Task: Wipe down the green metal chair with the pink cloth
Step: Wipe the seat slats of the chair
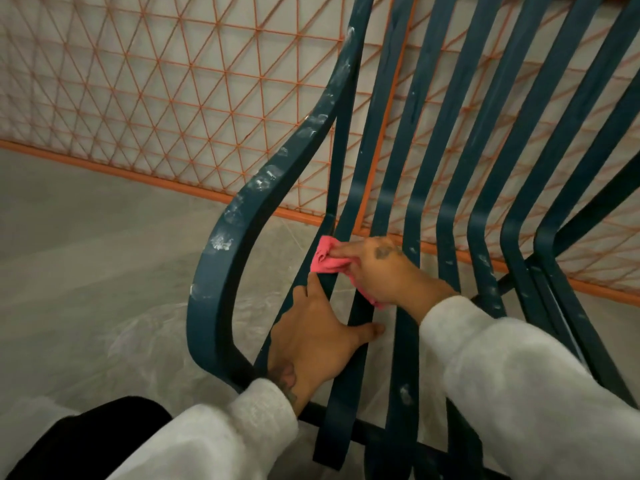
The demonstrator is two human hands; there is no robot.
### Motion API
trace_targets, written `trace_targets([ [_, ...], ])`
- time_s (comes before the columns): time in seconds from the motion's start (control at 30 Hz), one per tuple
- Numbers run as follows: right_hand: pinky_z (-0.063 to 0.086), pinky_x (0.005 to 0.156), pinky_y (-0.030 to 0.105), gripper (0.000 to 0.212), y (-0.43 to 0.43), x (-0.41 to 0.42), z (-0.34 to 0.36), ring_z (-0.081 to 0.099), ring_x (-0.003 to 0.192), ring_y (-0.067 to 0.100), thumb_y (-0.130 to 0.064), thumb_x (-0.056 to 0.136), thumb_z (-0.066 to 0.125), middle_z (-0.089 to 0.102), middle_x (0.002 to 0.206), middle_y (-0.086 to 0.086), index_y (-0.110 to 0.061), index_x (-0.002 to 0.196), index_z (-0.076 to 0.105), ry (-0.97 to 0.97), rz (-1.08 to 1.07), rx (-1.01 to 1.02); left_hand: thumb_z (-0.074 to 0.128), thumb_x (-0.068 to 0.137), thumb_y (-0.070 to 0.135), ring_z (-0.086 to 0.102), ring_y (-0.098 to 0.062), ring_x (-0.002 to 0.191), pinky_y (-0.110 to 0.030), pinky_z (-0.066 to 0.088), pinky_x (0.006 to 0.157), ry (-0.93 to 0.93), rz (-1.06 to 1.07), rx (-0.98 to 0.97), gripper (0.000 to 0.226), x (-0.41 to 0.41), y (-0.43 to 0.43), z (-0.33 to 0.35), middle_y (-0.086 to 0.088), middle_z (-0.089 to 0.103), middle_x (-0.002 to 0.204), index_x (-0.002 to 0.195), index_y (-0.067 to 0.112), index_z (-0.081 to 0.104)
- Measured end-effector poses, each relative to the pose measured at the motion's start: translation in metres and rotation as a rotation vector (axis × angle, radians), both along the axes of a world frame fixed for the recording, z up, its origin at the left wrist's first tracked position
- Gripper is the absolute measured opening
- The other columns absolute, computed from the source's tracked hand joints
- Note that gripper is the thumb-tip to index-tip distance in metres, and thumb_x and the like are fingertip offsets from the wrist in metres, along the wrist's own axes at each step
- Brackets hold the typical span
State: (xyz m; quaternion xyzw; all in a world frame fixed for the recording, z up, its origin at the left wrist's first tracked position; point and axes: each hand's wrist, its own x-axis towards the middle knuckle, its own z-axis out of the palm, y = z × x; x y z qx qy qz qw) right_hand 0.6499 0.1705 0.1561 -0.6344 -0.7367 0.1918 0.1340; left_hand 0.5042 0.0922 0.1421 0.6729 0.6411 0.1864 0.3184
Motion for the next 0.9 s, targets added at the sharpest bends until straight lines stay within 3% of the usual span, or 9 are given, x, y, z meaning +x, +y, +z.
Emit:
trace_targets([
  [0.13,0.059,0.08,0.036,0.05,0.03,0.004,-0.009,0.063,0.1,0.024,-0.003,0.09,0.061,0.065,0.117,-0.003,-0.044,0.118,0.067,-0.055,-0.104,-0.01,0.068,0.059,0.082,0.054,-0.021,0.121,-0.035,0.048,0.088,0.036,-0.004,-0.02,0.126,0.0,0.0,0.001,0.005,0.041,0.139,0.156,0.026,0.01],
  [0.23,0.055,0.09,0.034,0.045,0.039,0.007,-0.006,0.06,0.107,0.026,-0.007,0.093,0.058,0.062,0.123,0.001,-0.041,0.122,0.066,-0.094,-0.112,-0.02,0.069,0.06,0.081,0.051,-0.02,0.126,-0.035,0.046,0.09,0.043,0.005,-0.034,0.129,0.001,0.0,0.004,0.005,0.037,0.145,0.157,0.025,0.004],
  [0.33,0.057,0.084,0.036,0.046,0.024,0.01,0.003,0.063,0.099,0.024,-0.007,0.092,0.058,0.065,0.119,0.001,-0.044,0.118,0.066,-0.009,-0.043,-0.057,0.069,0.06,0.08,0.053,-0.021,0.121,-0.033,0.046,0.086,0.033,0.01,-0.039,0.126,0.0,0.001,0.004,0.006,0.041,0.139,0.156,0.026,0.009],
  [0.47,0.051,0.095,0.031,0.038,-0.003,0.024,0.03,0.064,0.104,0.01,-0.007,0.092,0.06,0.071,0.112,-0.009,-0.037,0.111,0.072,0.105,0.122,-0.217,0.072,0.059,0.077,0.057,-0.018,0.11,-0.03,0.044,0.077,-0.007,0.016,-0.034,0.105,0.0,0.001,0.005,0.009,0.047,0.124,0.144,0.033,0.028],
  [0.53,0.05,0.098,0.032,0.036,-0.001,0.037,0.043,0.062,0.105,0.007,-0.008,0.09,0.062,0.071,0.109,-0.014,-0.04,0.102,0.074,0.251,0.059,-0.267,0.072,0.061,0.077,0.056,-0.019,0.113,-0.029,0.042,0.079,-0.005,0.013,-0.035,0.107,0.0,0.0,0.005,0.008,0.046,0.129,0.145,0.03,0.026],
  [0.6,0.05,0.096,0.034,0.037,0.012,0.053,0.05,0.06,0.106,0.014,-0.009,0.093,0.059,0.067,0.113,-0.01,-0.043,0.099,0.072,0.315,-0.086,-0.172,0.07,0.063,0.078,0.054,-0.019,0.118,-0.031,0.043,0.084,-0.001,0.011,-0.023,0.109,0.0,-0.001,0.006,0.007,0.044,0.134,0.147,0.027,0.023],
  [0.73,0.044,0.088,0.029,0.038,0.052,0.077,0.053,0.054,0.11,0.021,-0.006,0.097,0.05,0.06,0.125,0.001,-0.03,0.122,0.067,0.102,-0.289,0.001,0.069,0.063,0.08,0.053,-0.021,0.122,-0.036,0.047,0.093,0.004,0.022,-0.017,0.111,0.001,-0.001,0.006,0.006,0.043,0.138,0.147,0.027,0.021],
  [0.9,0.041,0.108,0.038,0.051,0.067,0.073,0.023,0.048,0.127,0.026,0.001,0.092,0.048,0.053,0.137,0.002,-0.029,0.131,0.061,-0.206,-0.224,-0.101,0.068,0.062,0.082,0.05,-0.021,0.127,-0.039,0.047,0.098,0.029,0.033,-0.03,0.114,0.003,0.0,0.007,0.005,0.041,0.142,0.149,0.027,0.019],
])
